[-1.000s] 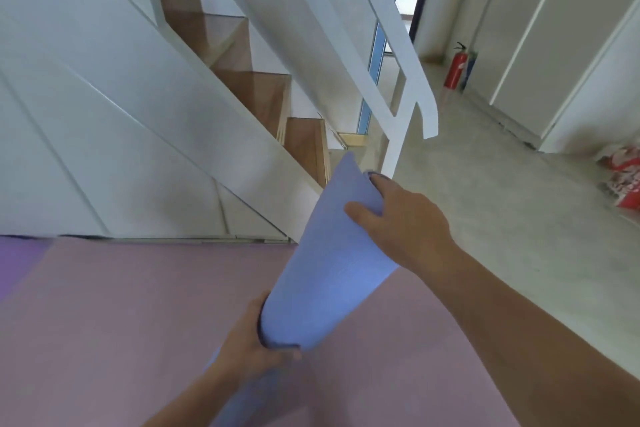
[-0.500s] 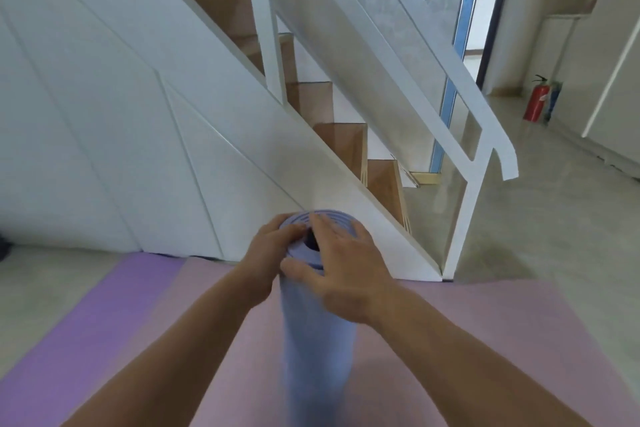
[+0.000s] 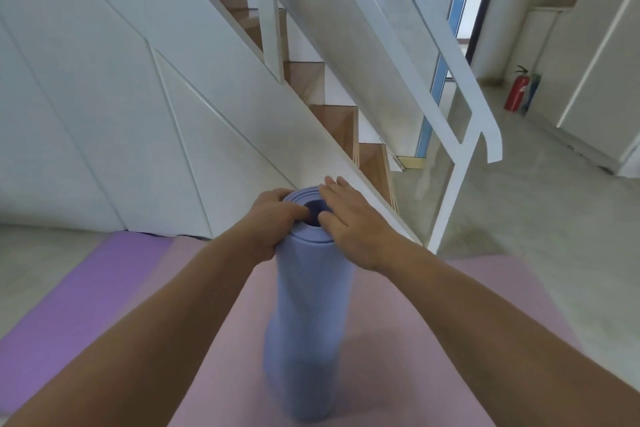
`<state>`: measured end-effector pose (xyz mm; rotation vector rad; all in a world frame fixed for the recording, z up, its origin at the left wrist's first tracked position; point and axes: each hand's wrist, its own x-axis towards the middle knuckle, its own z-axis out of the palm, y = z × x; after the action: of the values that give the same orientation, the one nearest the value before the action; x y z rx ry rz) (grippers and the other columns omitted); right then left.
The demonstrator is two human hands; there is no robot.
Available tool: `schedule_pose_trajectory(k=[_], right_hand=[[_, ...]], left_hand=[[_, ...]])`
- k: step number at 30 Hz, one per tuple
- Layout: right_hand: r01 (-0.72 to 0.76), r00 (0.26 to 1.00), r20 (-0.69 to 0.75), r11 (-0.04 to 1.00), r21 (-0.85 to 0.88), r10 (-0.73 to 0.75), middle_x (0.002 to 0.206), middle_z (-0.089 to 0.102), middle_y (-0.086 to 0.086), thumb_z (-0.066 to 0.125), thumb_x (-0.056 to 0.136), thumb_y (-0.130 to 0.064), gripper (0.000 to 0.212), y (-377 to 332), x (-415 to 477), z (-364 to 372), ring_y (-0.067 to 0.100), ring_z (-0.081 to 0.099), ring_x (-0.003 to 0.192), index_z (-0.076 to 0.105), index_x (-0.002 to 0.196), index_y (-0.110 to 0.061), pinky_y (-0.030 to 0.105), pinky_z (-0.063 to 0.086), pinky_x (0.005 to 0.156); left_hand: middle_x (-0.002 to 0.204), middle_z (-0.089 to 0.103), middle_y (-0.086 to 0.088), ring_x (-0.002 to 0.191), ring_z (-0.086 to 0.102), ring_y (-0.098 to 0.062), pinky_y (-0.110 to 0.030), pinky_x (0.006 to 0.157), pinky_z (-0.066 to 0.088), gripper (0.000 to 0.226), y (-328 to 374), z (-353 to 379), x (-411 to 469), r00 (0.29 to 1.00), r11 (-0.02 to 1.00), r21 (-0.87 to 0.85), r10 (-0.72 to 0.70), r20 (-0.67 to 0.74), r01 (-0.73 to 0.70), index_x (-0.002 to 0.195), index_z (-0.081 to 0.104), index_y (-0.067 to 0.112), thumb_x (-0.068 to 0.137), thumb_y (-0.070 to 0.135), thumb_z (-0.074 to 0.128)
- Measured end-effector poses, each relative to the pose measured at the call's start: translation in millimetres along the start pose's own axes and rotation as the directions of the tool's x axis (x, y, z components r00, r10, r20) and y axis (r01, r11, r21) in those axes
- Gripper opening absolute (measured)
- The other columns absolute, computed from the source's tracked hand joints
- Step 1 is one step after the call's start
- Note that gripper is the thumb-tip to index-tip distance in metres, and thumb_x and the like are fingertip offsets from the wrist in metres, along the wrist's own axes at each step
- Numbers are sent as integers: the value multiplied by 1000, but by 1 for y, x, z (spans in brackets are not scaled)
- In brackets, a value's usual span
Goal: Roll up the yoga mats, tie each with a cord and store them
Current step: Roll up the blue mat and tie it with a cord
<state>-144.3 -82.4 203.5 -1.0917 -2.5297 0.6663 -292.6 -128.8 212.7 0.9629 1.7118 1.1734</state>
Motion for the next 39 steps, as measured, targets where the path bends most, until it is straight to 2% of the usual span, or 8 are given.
schedule_pose_trajectory(k=[4, 8, 12, 17, 22, 26, 34, 39], right_hand=[[-114, 966, -200, 963, 243, 165, 164, 14, -3, 33, 106, -20, 49, 30, -40, -12, 12, 10, 150, 27, 155, -17, 25, 4, 120], [-224, 882, -287, 868, 443, 374, 147, 41, -1, 40, 102, -6, 46, 86, -114, -35, 11, 34, 138, 41, 148, -11, 14, 18, 110], [-281, 751, -326, 725, 629, 574, 139, 53, 4, 44, 100, -5, 42, 160, -208, -41, 19, 48, 130, 51, 141, -10, 33, 33, 114], [-335, 603, -350, 627, 703, 716, 100, 57, -5, 42, 99, -2, 29, 246, -324, -18, 9, 50, 90, 60, 121, -8, 17, 39, 79], [-434, 399, -226, 400, 807, 889, 94, 60, -3, 42, 99, -6, 28, 323, -420, 47, 15, 53, 88, 63, 117, -10, 25, 38, 78], [-547, 88, -40, 82, 833, 995, 109, 63, 1, 52, 100, -16, 29, 348, -511, 123, 17, 57, 101, 64, 126, -10, 23, 39, 82], [-760, -118, 306, -284, 584, 945, 106, 66, 5, 55, 98, -23, 23, 316, -627, 259, 24, 59, 96, 67, 116, -15, 28, 43, 76], [-681, -399, 380, -547, 487, 835, 86, 67, 6, 55, 92, -17, 11, 282, -666, 315, 23, 62, 79, 65, 89, -13, 31, 50, 66]], left_hand=[[88, 75, -13, 83, 72, -31, -48, 81, 61, 31, 6, 53, -15, 997, 999, -4, 50, -59, -50, 95, 74, 11, 67, 1, 69], [84, 71, -7, 80, 69, -23, -37, 77, 61, 28, 9, 147, -40, 988, 984, 88, 155, -16, -153, 98, 73, 12, 73, 3, 64], [95, 68, -10, 90, 65, -30, -38, 85, 56, 25, 0, 265, -75, 974, 936, 278, 190, 123, -217, 102, 67, 10, 79, 11, 60], [109, 69, -15, 103, 64, -35, -48, 91, 54, 48, -39, 408, -118, 928, 808, 515, 104, 357, -288, 105, 66, 10, 62, 25, 51], [114, 65, -19, 108, 63, -37, -45, 91, 53, 40, -96, 510, -148, 840, 628, 682, -81, 537, -375, 110, 59, 5, 71, 7, 54], [110, 64, -21, 98, 64, -37, -40, 84, 52, 29, -137, 558, -156, 782, 520, 722, -152, 604, -457, 97, 57, 1, 69, 1, 65], [70, 44, -5, 71, 46, -29, -33, 67, 40, 30, -200, 604, -170, 714, 407, 710, -174, 678, -574, 67, 36, 12, 89, 18, 56], [74, 48, 3, 57, 47, -16, -28, 51, 37, 16, -230, 613, -182, 675, 352, 708, -233, 700, -612, 75, 48, 16, 88, 10, 56]])
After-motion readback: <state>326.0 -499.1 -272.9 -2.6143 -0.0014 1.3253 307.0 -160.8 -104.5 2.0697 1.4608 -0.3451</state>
